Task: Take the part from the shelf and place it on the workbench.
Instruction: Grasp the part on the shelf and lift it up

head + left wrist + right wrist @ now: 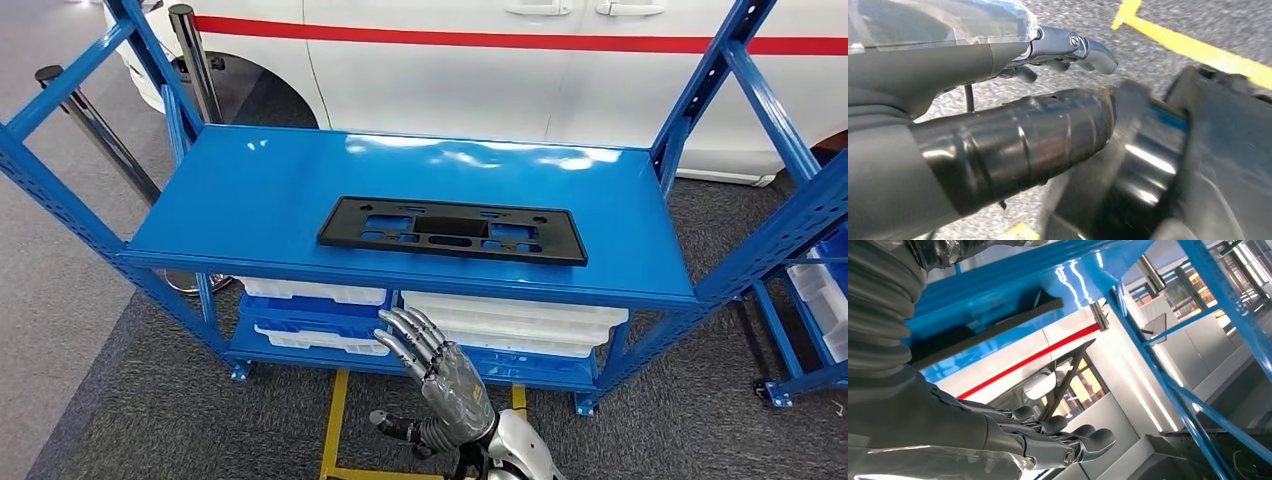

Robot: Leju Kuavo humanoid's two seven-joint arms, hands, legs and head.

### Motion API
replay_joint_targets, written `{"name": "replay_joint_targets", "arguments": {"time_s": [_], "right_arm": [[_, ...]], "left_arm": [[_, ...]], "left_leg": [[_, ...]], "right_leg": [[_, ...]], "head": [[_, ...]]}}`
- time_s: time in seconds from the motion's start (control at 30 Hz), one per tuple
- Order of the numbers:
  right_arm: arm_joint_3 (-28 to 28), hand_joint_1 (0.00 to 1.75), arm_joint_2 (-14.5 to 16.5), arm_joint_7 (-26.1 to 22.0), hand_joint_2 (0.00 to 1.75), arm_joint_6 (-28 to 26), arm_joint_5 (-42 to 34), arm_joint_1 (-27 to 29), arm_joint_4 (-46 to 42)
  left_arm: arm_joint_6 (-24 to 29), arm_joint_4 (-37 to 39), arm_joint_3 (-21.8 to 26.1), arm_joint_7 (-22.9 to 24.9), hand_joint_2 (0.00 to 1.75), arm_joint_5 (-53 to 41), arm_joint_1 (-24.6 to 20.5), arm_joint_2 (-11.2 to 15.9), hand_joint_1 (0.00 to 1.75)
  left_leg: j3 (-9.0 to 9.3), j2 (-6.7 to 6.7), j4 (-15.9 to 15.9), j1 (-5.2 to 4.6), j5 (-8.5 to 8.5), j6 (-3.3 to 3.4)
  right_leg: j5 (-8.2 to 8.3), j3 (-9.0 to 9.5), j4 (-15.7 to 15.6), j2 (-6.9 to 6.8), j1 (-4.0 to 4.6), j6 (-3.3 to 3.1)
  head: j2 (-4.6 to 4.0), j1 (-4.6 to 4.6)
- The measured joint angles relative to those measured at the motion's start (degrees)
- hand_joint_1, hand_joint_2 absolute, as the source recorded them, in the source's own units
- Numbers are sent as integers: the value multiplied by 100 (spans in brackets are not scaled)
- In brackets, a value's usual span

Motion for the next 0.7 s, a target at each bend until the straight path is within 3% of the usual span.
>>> {"name": "replay_joint_targets", "arguments": {"time_s": [0.03, 0.07, 0.13, 0.2, 0.27, 0.37, 0.4, 0.43, 0.47, 0.53, 0.57, 0.6, 0.7], "right_arm": [[-2, 0, -9, 1, 175, 1, 2, 3, 1], [-5, 0, -17, 2, 175, 0, 4, 10, 0], [-13, 0, -29, 4, 175, -2, 8, 20, -11], [-20, 0, -33, 3, 175, -3, 12, 21, -33], [-23, 0, -33, 2, 175, -4, 18, 16, -48], [-27, 0, -37, 3, 175, -5, 23, 22, -51], [-27, 0, -38, 3, 175, -5, 23, 25, -51], [-27, 0, -39, 3, 175, -5, 23, 26, -51], [-27, 0, -40, 3, 175, -5, 23, 25, -54], [-27, 0, -40, 4, 175, -4, 23, 25, -61], [-28, 0, -40, 5, 175, -4, 23, 26, -65], [-29, 0, -40, 7, 175, -5, 23, 29, -68], [-36, 0, -42, 9, 175, -8, 28, 29, -79]], "left_arm": [[0, 1, 1, 1, 0, 0, 1, 0, 0], [0, 2, 1, 3, 0, 0, -3, 2, 0], [0, 2, 2, 5, 0, 0, -10, 2, 0], [-1, 3, 2, 5, 0, -1, -17, -3, 0], [-2, 4, 2, 5, 0, -3, -25, -7, 0], [-3, 4, 2, -9, 0, -4, -23, -7, 0], [-3, 4, 3, -16, 0, -4, -23, -7, 0], [-2, 4, 3, -20, 0, -4, -23, -7, 0], [-3, 4, 3, -20, 0, -4, -23, -8, 0], [-4, 4, 2, -15, 0, -4, -19, 2, 0], [-4, 4, 2, -13, 0, -4, -17, 7, 0], [-4, 5, 2, -12, 0, -4, -15, 11, 0], [-7, 6, 4, -11, 0, -4, -13, 4, 0]], "left_leg": [[42, -3, 39, 21, -72, -62], [55, -2, 72, 24, -137, -123], [71, 6, 124, 18, -193, -220], [10, 13, 321, 37, -149, -275], [-308, 9, 854, 48, -175, -298], [-987, 7, 1730, 15, -616, -294], [-1112, 6, 1798, -7, -683, -271], [-1149, 4, 1694, -35, -616, -227], [-1108, 1, 1421, -75, -401, -156], [-975, -10, 751, -184, 165, 53], [-924, -20, 497, -234, 339, 141], [-898, -29, 347, -270, 417, 204], [-689, -47, 112, -267, 424, 247]], "right_leg": [[152, 57, -273, -34, -14, 3], [258, 85, -417, -57, -14, -35], [219, 78, -422, -44, 12, -187], [197, 146, -420, -4, 15, -297], [140, 247, -453, 9, 24, -371], [17, 388, -467, 37, 85, -441], [-30, 446, -467, 52, 112, -455], [-79, 515, -468, 67, 141, -466], [-130, 592, -472, 78, 172, -474], [-222, 702, -491, 95, 209, -479], [-255, 734, -510, 103, 212, -465], [-263, 763, -521, 110, 206, -442], [-225, 861, -499, 100, 205, -359]], "head": [[0, 9], [0, 10], [0, 7], [0, -5], [0, -16], [0, -20], [0, -20], [0, -19], [0, -19], [0, -14], [0, -18], [0, -23], [0, -35]]}}
